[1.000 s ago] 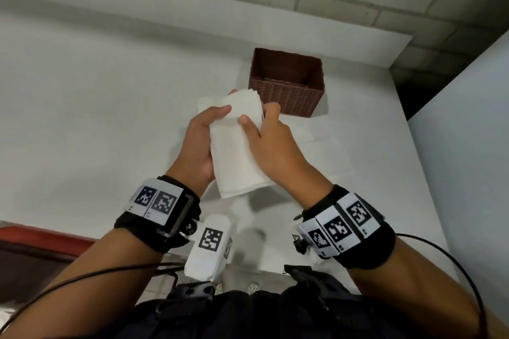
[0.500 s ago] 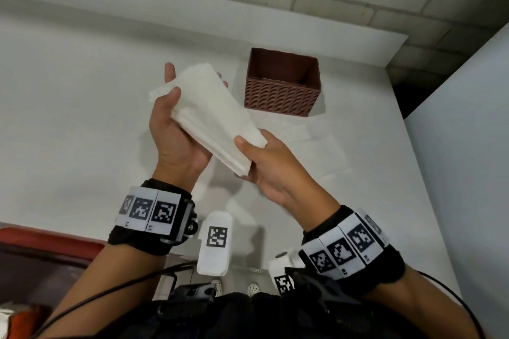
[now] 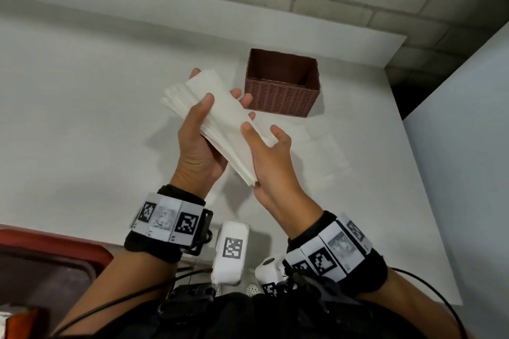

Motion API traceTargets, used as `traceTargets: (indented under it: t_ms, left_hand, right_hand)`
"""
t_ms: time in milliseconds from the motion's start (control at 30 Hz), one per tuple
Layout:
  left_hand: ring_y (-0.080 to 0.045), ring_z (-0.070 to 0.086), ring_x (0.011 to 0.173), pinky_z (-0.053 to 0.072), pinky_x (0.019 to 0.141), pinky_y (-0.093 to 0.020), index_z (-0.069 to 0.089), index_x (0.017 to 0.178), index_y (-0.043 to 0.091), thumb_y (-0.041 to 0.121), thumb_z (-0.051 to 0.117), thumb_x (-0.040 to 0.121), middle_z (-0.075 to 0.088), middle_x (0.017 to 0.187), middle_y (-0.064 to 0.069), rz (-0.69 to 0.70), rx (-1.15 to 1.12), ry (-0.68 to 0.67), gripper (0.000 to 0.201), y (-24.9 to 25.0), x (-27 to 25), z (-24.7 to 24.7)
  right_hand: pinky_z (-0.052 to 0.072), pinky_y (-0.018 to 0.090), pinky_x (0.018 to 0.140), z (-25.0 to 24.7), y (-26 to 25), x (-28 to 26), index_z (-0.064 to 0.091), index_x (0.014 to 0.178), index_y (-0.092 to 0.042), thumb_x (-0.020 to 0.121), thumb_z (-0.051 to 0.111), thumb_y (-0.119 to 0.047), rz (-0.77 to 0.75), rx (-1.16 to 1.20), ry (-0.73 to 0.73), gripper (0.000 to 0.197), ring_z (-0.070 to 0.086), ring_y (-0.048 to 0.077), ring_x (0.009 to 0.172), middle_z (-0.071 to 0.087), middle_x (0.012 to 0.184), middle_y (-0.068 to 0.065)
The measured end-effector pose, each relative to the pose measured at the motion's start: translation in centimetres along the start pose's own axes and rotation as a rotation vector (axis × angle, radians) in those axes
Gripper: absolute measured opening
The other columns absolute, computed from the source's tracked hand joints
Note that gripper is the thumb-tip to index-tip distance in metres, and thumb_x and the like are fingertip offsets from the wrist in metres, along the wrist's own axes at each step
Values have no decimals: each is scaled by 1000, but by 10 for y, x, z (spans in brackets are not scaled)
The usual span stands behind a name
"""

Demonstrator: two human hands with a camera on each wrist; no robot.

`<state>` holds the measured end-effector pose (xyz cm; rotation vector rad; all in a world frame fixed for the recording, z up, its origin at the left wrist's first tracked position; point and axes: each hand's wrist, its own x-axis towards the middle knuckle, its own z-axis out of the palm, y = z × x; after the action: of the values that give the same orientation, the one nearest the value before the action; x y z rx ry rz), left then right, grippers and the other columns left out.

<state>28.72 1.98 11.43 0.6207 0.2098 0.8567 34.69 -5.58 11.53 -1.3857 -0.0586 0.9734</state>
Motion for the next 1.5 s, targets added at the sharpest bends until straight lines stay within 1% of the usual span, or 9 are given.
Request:
traceTargets:
  t_ms: [167, 300, 500, 600, 733, 1067, 1267, 1400, 1500]
  left_hand:
    - [-28, 66, 97, 49, 93, -46, 53, 113, 22, 34, 83, 48, 70, 97, -12, -4, -103, 47, 73, 3, 6, -3]
    - [-19, 66, 92, 53, 85, -33, 64, 97, 5, 33, 66, 58, 70, 92, -7, -138, 71, 108, 48, -15, -4, 3]
    - [-15, 68, 80, 55, 77, -30, 58, 103, 5, 24, 58, 72, 70, 82, -2, -184, 32, 282, 36, -6, 5, -3]
    - [-19, 69, 87, 56, 80, -32, 51, 119, 9, 22, 54, 83, 71, 87, -6, -206, -17, 323, 38, -3, 7, -9]
    - [-23, 66, 95, 53, 86, -36, 53, 110, 13, 25, 50, 88, 67, 96, -10, -227, -31, 341, 26, -1, 9, -10]
    - [-23, 67, 96, 54, 85, -37, 56, 106, 15, 30, 48, 88, 66, 105, -11, -239, -27, 321, 25, -4, 10, -13]
    - [-23, 67, 96, 55, 85, -36, 54, 112, 16, 30, 49, 87, 66, 103, -10, -234, -43, 313, 29, -5, 12, -17]
    - [-23, 67, 96, 55, 85, -36, 55, 110, 16, 30, 49, 87, 68, 100, -9, -245, -54, 307, 28, -8, 14, -16]
    - [-23, 67, 95, 56, 82, -36, 54, 113, 16, 30, 49, 86, 68, 101, -10, -252, -60, 304, 31, -9, 15, -18]
  right_hand:
    - [50, 18, 44, -2, 2, 1, 36, 138, -7, 83, 70, -22, -6, 73, -83, 66, 61, 17, 85, 61, 112, 8]
    - [59, 32, 70, 0, 2, 4, 33, 135, -20, 91, 58, -25, -94, -30, -24, 51, 63, 18, 101, 59, 120, 5]
    - [43, 21, 49, -26, -14, 16, 52, 120, -12, 94, 52, -21, -152, -555, -166, 27, 55, 11, 58, 61, 83, 3]
    - [46, 22, 63, -55, -35, 41, 57, 117, -12, 91, 55, -14, -321, -1090, -47, 26, 59, 19, 85, 61, 98, 5]
    - [35, 39, 99, -88, -56, 79, 49, 132, -21, 88, 58, -15, -320, -1823, -50, 45, 35, 29, 128, 47, 135, 8]
    - [36, 39, 92, -107, -54, 110, 45, 95, -37, 69, 78, -32, -160, -1848, -169, 42, 43, 31, 114, 52, 121, 1]
    - [33, 40, 92, -108, -62, 104, 55, 119, -26, 79, 68, -41, -127, -1955, -218, 44, 36, 33, 117, 47, 121, 5]
    - [28, 35, 82, -111, -63, 98, 53, 94, -26, 86, 62, -34, -171, -1935, -283, 15, 35, 29, 102, 44, 83, -7]
    - [31, 40, 92, -110, -75, 92, 54, 82, -32, 85, 63, -33, -248, -1928, -314, 9, 43, 27, 102, 48, 78, -14]
